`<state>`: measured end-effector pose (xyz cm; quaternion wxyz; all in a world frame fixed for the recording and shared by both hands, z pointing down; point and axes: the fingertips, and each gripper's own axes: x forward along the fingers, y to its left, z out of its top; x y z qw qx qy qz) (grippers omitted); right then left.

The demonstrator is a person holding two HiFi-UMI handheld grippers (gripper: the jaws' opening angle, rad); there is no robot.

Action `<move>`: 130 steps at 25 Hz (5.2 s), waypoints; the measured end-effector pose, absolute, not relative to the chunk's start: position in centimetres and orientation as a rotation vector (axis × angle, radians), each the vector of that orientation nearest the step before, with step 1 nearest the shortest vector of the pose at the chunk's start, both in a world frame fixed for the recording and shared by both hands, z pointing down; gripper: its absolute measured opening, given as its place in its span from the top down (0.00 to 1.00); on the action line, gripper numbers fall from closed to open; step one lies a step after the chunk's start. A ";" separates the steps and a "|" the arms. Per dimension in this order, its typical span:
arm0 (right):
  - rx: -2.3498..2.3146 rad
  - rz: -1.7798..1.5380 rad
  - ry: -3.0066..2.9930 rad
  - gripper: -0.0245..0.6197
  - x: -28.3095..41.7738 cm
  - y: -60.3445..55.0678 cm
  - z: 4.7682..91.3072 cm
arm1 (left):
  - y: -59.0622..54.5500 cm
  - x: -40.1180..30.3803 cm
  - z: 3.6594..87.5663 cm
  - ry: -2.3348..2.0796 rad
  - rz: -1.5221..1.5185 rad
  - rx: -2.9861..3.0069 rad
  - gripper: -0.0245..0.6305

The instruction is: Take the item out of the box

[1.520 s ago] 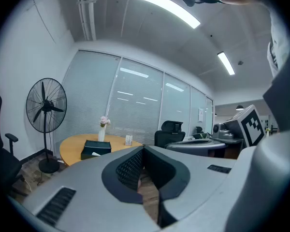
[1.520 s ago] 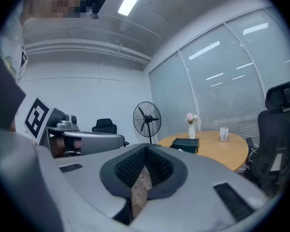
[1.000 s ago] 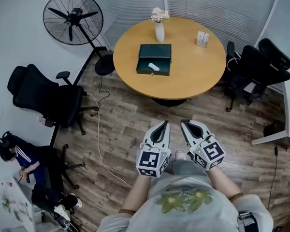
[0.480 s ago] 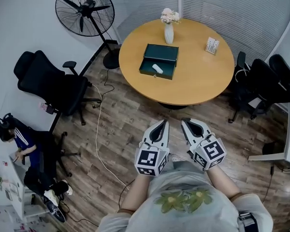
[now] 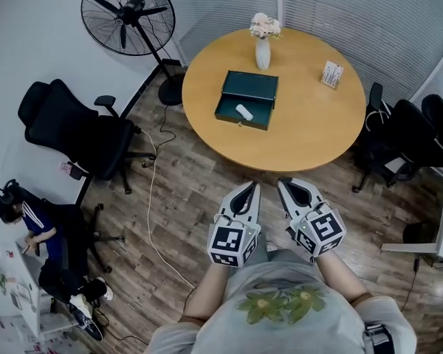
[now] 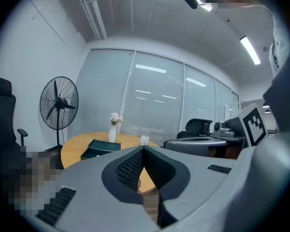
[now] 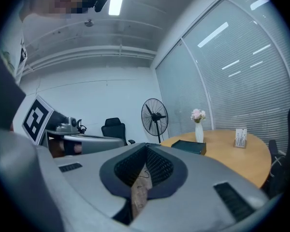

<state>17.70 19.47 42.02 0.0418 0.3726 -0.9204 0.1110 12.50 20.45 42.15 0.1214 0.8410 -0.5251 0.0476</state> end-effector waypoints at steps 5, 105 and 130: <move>1.150 0.314 -2.814 0.95 15.6 14.5 41.6 | 15.3 10.1 41.7 -1.527 0.117 2.468 0.96; 0.869 0.411 -2.302 0.72 3.1 -19.9 63.9 | -18.2 -4.5 50.1 -1.396 0.246 2.411 0.96; 0.701 0.487 -2.076 0.63 2.9 -19.3 71.5 | -17.6 -5.3 50.6 -1.395 0.244 2.397 0.96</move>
